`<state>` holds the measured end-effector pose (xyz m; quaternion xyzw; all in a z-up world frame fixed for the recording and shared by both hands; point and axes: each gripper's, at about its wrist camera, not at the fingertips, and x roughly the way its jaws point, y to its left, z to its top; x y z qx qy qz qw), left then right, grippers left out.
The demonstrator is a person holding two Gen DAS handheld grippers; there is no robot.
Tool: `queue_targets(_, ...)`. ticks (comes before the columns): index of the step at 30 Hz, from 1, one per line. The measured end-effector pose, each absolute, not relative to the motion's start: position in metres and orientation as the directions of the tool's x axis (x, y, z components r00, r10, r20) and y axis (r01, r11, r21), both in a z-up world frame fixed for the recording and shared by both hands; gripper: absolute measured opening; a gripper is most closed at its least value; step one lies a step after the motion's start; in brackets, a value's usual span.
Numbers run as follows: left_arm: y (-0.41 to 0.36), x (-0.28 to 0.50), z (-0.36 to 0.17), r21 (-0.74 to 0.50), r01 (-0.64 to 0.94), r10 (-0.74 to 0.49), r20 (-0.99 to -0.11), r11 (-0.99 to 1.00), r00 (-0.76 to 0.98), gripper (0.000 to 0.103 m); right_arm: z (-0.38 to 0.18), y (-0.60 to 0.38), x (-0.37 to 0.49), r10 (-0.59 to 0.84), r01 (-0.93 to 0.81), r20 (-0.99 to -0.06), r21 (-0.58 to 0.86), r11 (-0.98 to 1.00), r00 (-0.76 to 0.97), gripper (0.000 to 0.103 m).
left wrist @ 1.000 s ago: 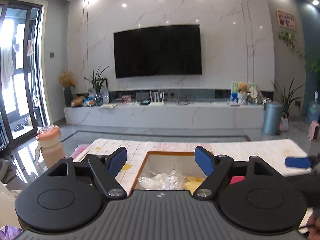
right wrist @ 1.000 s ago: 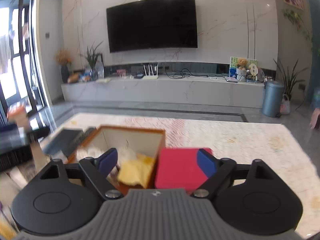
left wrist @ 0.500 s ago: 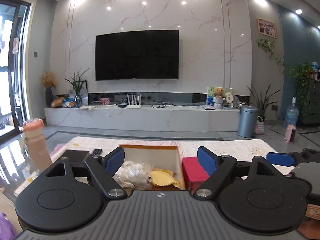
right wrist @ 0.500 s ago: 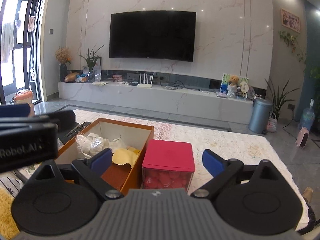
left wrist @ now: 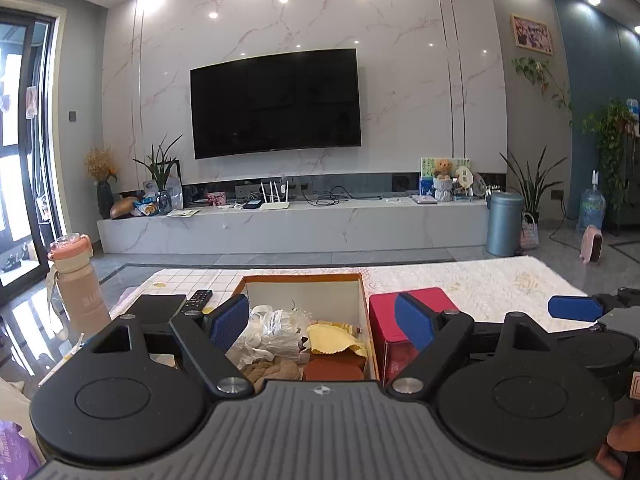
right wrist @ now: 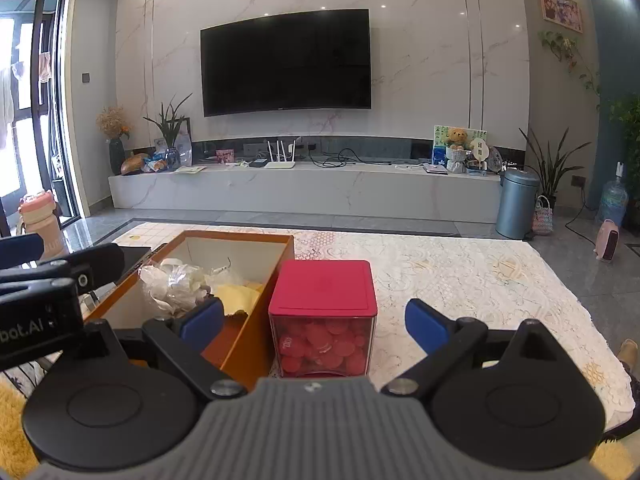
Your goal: Organize soft objects
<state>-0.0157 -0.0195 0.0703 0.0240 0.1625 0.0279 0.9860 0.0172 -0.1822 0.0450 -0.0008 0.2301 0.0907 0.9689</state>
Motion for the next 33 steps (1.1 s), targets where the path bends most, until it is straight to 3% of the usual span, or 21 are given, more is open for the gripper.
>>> queue_targets(33,-0.0187,-0.0182,0.0628,0.059,-0.045,0.063,-0.344,0.997,0.937,0.097,0.0402,-0.1773,0.0171,0.195,-0.215,-0.476,0.012,0.976,0.858,0.096)
